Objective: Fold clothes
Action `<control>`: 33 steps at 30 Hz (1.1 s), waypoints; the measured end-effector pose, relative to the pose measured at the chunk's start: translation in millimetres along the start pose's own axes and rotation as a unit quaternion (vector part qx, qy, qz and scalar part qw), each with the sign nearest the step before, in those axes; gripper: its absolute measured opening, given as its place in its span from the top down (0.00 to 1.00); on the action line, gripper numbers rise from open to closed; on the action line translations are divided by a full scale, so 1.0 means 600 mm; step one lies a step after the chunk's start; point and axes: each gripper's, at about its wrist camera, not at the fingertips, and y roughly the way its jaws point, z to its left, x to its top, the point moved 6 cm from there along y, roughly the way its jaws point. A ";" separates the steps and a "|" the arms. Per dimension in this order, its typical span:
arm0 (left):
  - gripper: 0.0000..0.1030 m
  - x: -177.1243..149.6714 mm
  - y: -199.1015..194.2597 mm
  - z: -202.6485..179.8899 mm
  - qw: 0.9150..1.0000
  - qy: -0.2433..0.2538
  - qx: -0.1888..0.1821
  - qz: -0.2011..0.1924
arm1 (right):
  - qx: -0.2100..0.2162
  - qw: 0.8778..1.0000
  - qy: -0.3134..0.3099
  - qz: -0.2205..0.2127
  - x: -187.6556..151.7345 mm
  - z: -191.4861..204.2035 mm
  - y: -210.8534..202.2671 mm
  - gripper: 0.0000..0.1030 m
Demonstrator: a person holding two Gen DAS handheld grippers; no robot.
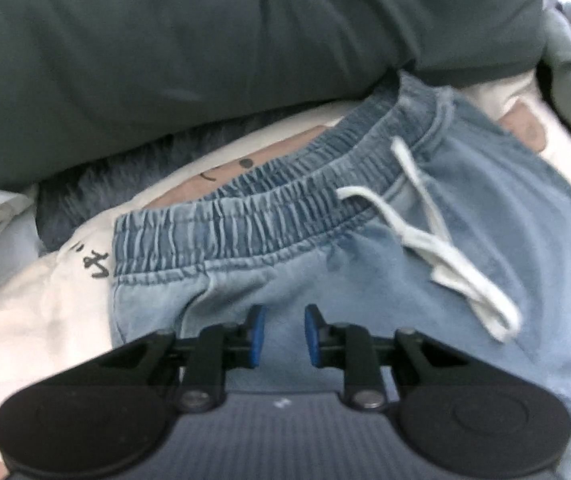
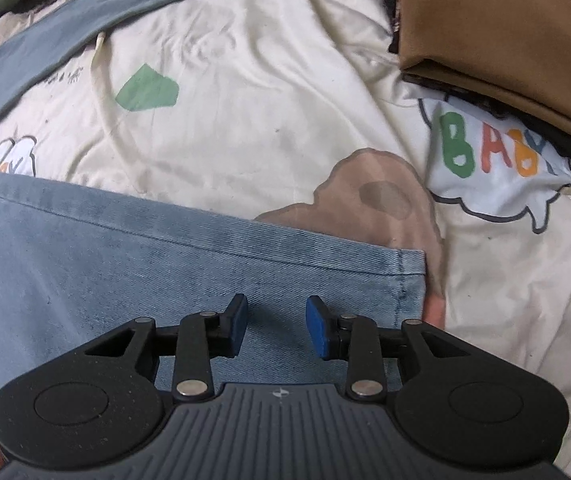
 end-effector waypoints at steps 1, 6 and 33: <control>0.91 0.002 0.010 0.003 1.000 0.005 0.016 0.002 | -0.001 1.000 -0.003 0.005 0.000 0.001 0.004 0.62; 0.96 0.016 0.036 0.020 0.999 -0.008 0.046 0.008 | -0.010 1.000 -0.007 0.015 -0.002 0.001 0.021 0.57; 0.73 0.094 0.006 -0.261 0.987 0.124 -0.104 -0.023 | 0.025 0.999 -0.041 0.008 0.019 0.034 0.031 0.55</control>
